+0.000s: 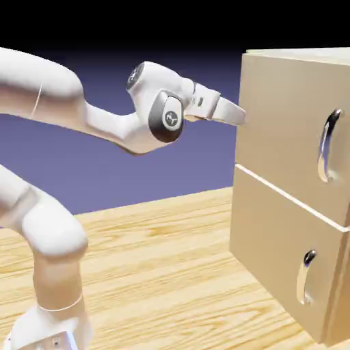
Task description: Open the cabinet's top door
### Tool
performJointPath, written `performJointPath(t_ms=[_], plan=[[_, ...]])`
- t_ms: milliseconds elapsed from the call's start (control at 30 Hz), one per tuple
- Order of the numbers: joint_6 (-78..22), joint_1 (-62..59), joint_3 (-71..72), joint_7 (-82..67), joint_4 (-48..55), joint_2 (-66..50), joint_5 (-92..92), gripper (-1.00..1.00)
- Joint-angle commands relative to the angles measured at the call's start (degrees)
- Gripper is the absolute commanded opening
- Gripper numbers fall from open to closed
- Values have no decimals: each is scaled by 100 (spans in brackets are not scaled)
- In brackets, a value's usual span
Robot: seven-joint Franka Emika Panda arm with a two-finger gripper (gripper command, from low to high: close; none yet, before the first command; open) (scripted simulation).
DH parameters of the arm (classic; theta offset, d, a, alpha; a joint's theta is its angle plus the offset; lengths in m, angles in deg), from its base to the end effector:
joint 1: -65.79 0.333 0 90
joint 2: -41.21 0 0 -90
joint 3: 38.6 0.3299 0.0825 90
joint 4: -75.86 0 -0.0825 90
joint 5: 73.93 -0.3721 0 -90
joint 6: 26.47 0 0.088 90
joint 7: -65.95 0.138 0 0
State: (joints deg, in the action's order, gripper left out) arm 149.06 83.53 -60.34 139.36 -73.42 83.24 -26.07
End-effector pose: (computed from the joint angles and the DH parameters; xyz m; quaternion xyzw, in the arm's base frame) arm 0.3834 -0.0012 0.6004 -0.7901 0.2583 -0.5164 0.2056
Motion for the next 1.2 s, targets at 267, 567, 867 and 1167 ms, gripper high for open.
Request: performJointPath(t_ms=[267, 567, 867, 1167], plan=[[71, 799, -1018, 1451, 549, 439, 2243, 0], [143, 1598, -2037, 2902, 1099, 878, 4486, 0], [214, 2397, -3055, 4352, 1648, 1317, 6728, 0], [285, 3196, -4073, 5803, 2197, 1756, 8971, 0]])
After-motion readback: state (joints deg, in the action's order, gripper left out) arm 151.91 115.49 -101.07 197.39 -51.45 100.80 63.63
